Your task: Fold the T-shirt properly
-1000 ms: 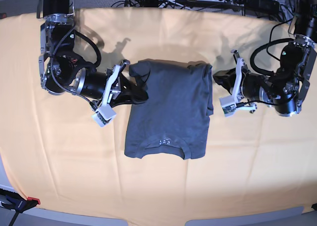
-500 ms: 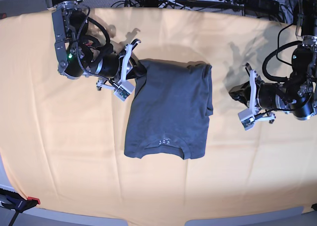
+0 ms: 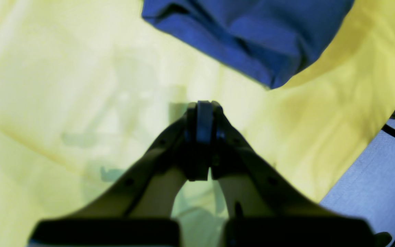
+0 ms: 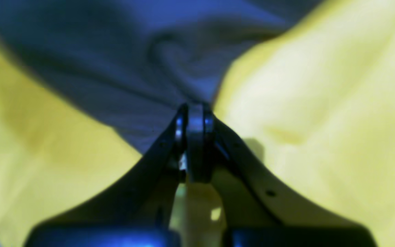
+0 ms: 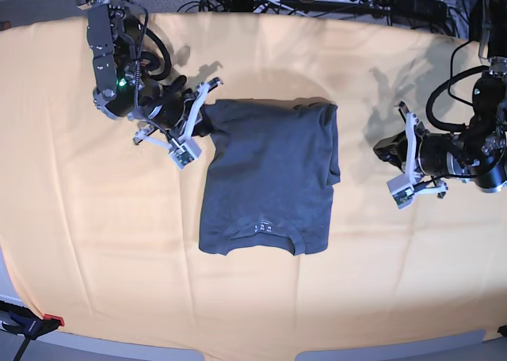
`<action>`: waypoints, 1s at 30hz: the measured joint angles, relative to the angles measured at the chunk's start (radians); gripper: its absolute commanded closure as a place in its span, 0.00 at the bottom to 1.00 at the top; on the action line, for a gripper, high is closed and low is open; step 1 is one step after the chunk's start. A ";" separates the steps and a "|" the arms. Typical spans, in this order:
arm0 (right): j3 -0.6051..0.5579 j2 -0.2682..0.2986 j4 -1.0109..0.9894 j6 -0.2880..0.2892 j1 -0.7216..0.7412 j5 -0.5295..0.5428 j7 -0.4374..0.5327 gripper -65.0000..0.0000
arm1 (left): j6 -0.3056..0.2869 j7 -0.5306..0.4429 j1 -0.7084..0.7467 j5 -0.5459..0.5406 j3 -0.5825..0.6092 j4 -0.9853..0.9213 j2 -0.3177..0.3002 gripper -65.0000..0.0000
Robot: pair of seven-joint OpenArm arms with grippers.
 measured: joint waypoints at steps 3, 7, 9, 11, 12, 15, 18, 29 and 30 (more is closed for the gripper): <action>0.000 0.002 0.002 -0.065 0.002 0.014 -0.017 1.00 | 0.000 0.000 0.000 0.000 0.000 0.000 0.000 1.00; 0.000 0.003 0.030 -0.110 0.001 0.014 -0.054 1.00 | 0.000 0.000 0.000 0.000 0.000 0.000 0.000 1.00; 0.003 0.005 0.065 -0.114 -0.006 0.017 -0.074 1.00 | 0.000 0.000 0.000 0.000 0.000 0.000 0.000 1.00; 0.003 0.011 0.113 -0.085 -0.016 0.004 -0.089 1.00 | 0.000 0.000 0.000 0.000 0.000 0.000 0.000 1.00; 0.003 0.013 0.139 -0.079 -0.016 0.008 -0.093 1.00 | 0.000 0.000 0.000 0.001 0.000 0.000 -0.001 1.00; 0.008 0.021 0.199 -0.057 -0.014 0.011 -0.029 1.00 | 0.000 0.000 0.000 0.020 0.000 0.000 -0.023 1.00; 0.053 0.041 0.208 -0.025 -0.013 0.088 0.052 1.00 | 0.018 0.001 0.000 0.019 0.000 0.000 -0.042 1.00; 0.525 0.043 0.210 0.311 -0.016 0.912 -0.170 1.00 | 0.023 0.026 0.000 -0.001 -0.021 0.000 -0.040 1.00; 0.561 0.046 0.210 0.311 -0.021 0.967 -0.208 1.00 | 0.023 0.026 0.000 -0.005 -0.038 0.000 -0.040 1.00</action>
